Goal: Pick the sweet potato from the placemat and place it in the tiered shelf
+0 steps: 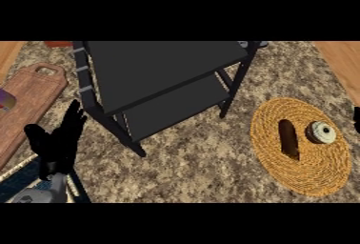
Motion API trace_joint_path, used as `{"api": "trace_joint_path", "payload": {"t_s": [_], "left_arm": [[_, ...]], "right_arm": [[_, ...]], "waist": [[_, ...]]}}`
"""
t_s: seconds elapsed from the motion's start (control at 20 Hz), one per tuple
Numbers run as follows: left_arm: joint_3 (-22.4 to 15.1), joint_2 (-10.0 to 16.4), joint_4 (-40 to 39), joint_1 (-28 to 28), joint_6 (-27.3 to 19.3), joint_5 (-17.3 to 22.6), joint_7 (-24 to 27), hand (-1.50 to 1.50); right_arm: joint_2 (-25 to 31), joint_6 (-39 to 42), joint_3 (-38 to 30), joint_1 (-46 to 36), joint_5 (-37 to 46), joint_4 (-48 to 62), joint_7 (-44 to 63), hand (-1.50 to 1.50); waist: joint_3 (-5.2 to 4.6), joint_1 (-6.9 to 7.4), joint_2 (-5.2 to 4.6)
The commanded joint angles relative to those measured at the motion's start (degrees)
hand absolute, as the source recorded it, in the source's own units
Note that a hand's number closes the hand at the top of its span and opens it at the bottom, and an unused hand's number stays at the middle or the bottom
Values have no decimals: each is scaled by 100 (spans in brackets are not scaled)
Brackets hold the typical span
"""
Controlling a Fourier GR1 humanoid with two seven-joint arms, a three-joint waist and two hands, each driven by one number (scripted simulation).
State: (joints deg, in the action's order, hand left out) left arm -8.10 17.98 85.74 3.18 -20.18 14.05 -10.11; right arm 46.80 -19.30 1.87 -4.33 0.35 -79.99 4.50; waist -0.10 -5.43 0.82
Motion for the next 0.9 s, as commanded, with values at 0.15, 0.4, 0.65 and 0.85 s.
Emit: {"api": "trace_joint_path", "payload": {"t_s": [0.15, 0.4, 0.65, 0.85], "left_arm": [[131, 314, -514, -364, 833, 549, -499, 0], [177, 238, -563, -294, 872, 627, -538, 0], [167, 286, -704, -336, 1126, 618, -357, 0], [6, 114, -584, -54, 847, 486, -697, 0]], "right_arm": [[763, -634, -497, 1114, 607, -881, 633, -150], [1097, 85, -186, 1985, 529, -2340, 1247, -150], [1373, 369, 84, 2064, 694, -3486, 2677, -150], [1816, 815, 253, 1956, 814, -4180, 4101, -150]], "waist": [[-16, 205, -33], [-24, 212, -31], [-30, 405, -69], [-21, 491, -82]]}}
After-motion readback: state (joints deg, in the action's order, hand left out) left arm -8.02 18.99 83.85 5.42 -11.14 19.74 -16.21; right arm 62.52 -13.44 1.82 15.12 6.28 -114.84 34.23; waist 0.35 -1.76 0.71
